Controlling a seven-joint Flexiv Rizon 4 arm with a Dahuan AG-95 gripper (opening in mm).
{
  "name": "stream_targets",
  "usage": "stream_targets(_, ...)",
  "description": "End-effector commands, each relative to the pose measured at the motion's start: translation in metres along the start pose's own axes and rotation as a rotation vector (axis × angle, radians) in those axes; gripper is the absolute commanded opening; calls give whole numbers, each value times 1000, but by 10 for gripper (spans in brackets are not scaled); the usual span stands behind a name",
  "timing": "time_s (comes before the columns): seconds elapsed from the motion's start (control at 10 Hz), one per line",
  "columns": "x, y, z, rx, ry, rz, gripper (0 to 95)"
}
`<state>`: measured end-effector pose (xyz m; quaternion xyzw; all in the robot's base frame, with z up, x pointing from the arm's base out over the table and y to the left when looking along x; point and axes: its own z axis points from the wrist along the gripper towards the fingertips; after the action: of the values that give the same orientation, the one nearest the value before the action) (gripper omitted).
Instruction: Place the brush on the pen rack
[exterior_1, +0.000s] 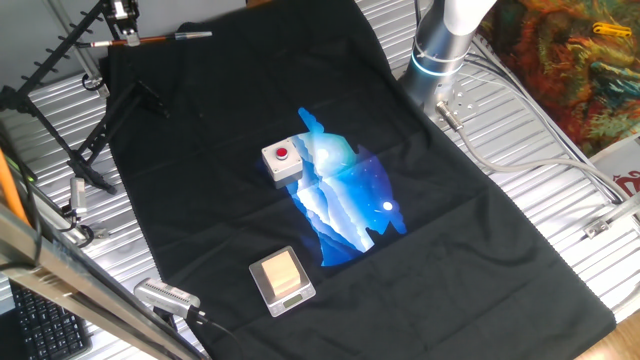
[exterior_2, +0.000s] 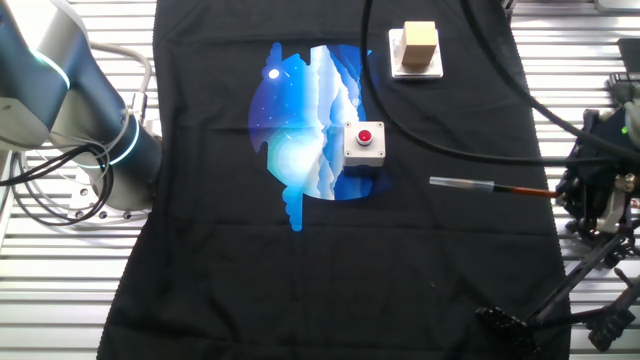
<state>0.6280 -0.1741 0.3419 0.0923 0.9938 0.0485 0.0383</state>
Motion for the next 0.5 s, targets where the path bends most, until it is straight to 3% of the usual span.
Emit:
stream_targets(0.1, 1, -1, 3, -2, -10, -1, 0)
stream_targets(0.5, 2, -4, 8, 2, -16, 5, 0)
